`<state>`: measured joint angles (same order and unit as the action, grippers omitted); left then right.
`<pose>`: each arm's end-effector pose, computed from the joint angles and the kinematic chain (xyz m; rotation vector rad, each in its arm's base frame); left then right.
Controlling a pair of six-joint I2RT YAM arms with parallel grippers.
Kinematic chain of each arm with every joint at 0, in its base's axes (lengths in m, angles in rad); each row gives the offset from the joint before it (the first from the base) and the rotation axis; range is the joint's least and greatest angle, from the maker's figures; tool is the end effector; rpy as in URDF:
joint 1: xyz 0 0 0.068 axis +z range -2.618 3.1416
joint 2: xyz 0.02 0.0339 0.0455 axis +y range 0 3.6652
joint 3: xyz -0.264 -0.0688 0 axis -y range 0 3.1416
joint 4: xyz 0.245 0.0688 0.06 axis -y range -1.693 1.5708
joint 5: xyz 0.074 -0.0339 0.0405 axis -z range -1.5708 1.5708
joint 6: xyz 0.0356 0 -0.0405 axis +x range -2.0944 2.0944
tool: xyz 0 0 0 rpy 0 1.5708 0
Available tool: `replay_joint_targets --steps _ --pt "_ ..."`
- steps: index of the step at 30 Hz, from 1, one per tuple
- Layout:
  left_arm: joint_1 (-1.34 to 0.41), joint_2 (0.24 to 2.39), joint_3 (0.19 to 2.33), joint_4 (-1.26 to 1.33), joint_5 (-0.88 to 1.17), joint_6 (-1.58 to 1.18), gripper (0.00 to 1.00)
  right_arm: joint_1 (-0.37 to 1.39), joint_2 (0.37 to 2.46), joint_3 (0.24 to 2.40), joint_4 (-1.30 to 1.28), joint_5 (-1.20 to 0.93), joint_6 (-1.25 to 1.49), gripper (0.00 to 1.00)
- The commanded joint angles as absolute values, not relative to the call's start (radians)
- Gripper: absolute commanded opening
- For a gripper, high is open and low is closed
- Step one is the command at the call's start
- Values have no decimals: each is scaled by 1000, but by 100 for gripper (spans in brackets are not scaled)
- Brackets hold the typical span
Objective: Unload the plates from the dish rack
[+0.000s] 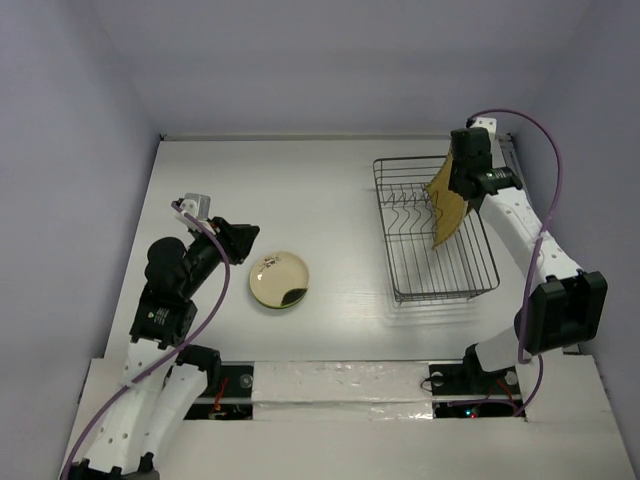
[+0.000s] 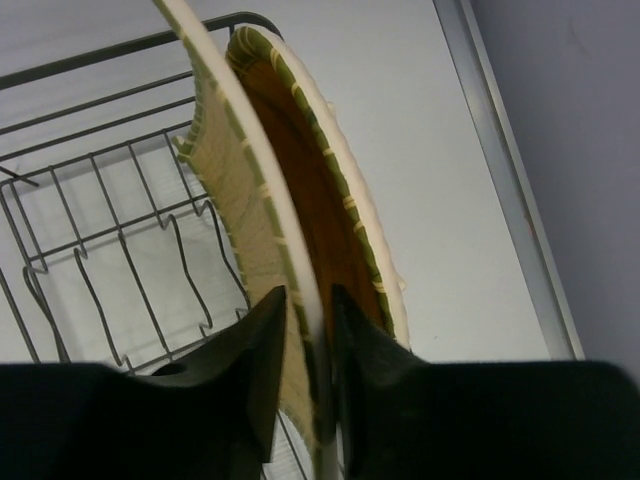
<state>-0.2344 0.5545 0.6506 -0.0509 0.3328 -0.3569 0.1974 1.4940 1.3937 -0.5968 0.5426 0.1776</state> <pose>0.1346 -0.0441 0.3406 0.1768 1.5626 -0.7210 0.3268 0.0466 0.3448 0.2595 2.1652 -0.4028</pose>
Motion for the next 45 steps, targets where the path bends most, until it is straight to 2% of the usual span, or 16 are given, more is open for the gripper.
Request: replay_joint_targets --steps 1,3,7,18,33,42,45 --pt "-238 555 686 -17 341 -351 22 192 1516 1404 -546 558 169 27" --pt "-238 554 686 -17 342 -351 22 192 1525 1413 -549 571 169 18" --pt "-238 555 686 -17 341 -351 22 192 1496 1445 -548 574 149 10" --pt "-238 558 686 -14 344 -351 22 192 1425 1587 -583 561 80 0" --pt "-238 565 686 -12 344 -353 22 192 1330 1715 -646 486 67 0" --pt "-229 565 684 -11 342 -353 22 192 1214 1724 -614 298 115 0" --pt "-229 565 684 -9 344 -354 22 192 1186 1678 -543 177 164 0"
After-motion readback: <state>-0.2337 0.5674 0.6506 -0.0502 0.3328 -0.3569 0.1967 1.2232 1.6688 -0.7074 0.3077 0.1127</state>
